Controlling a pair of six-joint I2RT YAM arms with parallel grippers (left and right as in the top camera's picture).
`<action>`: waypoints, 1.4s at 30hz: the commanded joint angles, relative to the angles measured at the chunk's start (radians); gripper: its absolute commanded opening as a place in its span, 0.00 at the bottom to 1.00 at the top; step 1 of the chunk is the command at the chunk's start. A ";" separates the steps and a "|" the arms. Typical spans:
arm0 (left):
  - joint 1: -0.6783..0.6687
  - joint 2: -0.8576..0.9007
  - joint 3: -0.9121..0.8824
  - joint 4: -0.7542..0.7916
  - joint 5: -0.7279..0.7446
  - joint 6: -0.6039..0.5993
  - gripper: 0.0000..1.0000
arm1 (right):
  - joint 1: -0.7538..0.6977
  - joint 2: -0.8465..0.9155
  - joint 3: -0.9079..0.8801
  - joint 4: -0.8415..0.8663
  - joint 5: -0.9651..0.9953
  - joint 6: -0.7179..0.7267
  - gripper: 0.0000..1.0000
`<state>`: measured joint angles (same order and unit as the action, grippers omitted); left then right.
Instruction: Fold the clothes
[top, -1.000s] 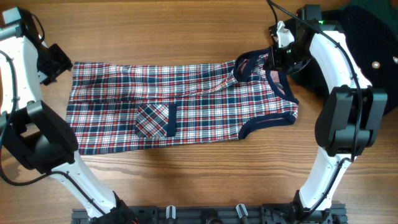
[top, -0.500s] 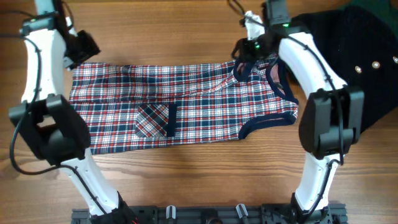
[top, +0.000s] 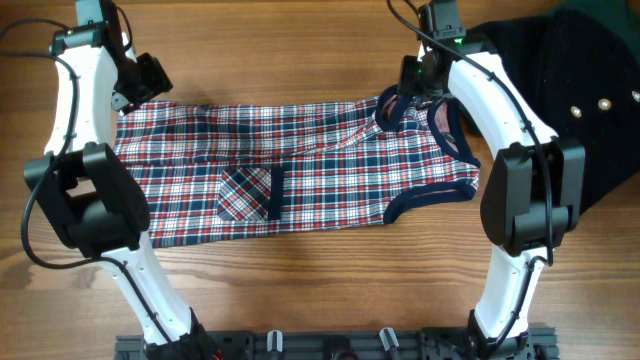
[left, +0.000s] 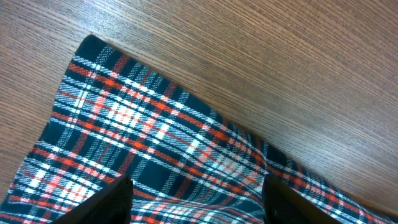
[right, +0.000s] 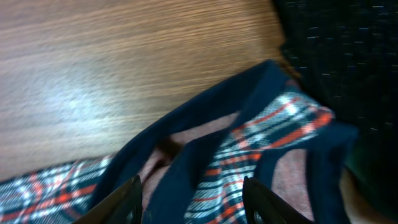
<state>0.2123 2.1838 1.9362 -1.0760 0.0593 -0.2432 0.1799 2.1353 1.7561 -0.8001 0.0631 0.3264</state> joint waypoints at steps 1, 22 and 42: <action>0.005 0.016 -0.006 0.000 0.011 0.000 0.66 | 0.000 0.009 -0.003 0.005 0.111 0.114 0.51; 0.002 0.016 -0.006 0.007 0.011 0.000 0.72 | 0.000 0.100 -0.003 0.068 0.086 0.148 0.33; 0.002 0.016 -0.006 0.007 0.011 0.000 0.72 | -0.006 0.138 0.000 0.100 0.022 0.145 0.04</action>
<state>0.2123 2.1838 1.9362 -1.0718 0.0593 -0.2432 0.1799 2.2742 1.7554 -0.6933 0.0864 0.4950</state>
